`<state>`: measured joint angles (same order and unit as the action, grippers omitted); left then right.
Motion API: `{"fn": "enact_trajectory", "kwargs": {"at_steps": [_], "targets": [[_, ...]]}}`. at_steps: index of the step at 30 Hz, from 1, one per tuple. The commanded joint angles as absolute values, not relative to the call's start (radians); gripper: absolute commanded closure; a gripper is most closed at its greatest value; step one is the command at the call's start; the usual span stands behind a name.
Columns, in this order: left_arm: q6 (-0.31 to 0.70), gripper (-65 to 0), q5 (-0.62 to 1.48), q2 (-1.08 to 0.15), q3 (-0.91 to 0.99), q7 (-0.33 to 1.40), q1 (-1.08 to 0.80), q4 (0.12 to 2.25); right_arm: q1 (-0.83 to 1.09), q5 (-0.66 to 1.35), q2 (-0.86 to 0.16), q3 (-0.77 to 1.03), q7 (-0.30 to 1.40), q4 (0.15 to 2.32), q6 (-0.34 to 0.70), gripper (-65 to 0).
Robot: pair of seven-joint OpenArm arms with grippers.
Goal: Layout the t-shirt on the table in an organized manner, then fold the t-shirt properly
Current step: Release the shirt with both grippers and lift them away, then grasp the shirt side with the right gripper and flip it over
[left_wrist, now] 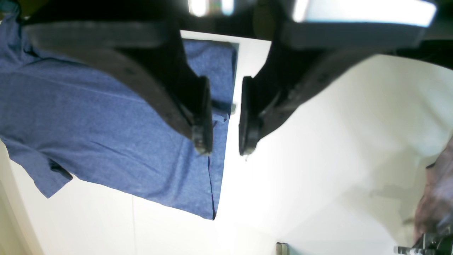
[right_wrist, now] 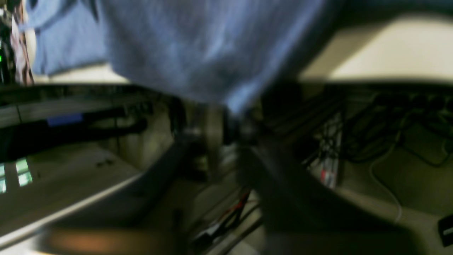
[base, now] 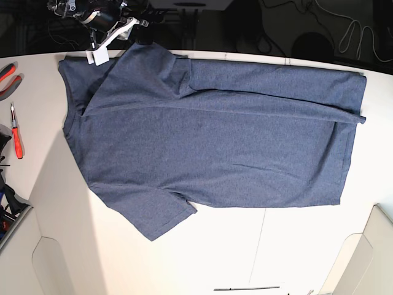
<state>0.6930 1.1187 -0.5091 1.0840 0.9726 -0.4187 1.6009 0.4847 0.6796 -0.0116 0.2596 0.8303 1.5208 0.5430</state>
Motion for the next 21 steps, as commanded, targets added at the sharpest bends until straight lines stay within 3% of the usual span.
{"fn": "enact_trajectory", "kwargs": {"at_steps": [1,11,21], "targets": [[0.698,-16.6,1.141,-0.532,1.093,0.955,-0.421,1.615,0.488,0.728,-0.016,0.262,0.830,1.535,0.558,0.0],[0.698,-16.6,1.142,-0.532,1.093,0.955,-0.421,1.615,0.459,0.808,-0.016,0.262,0.868,1.673,0.577,0.0],[0.698,-16.6,1.146,-0.532,1.093,0.954,-0.421,1.615,0.178,0.649,-0.015,0.208,0.813,1.692,0.577,0.0]]}}
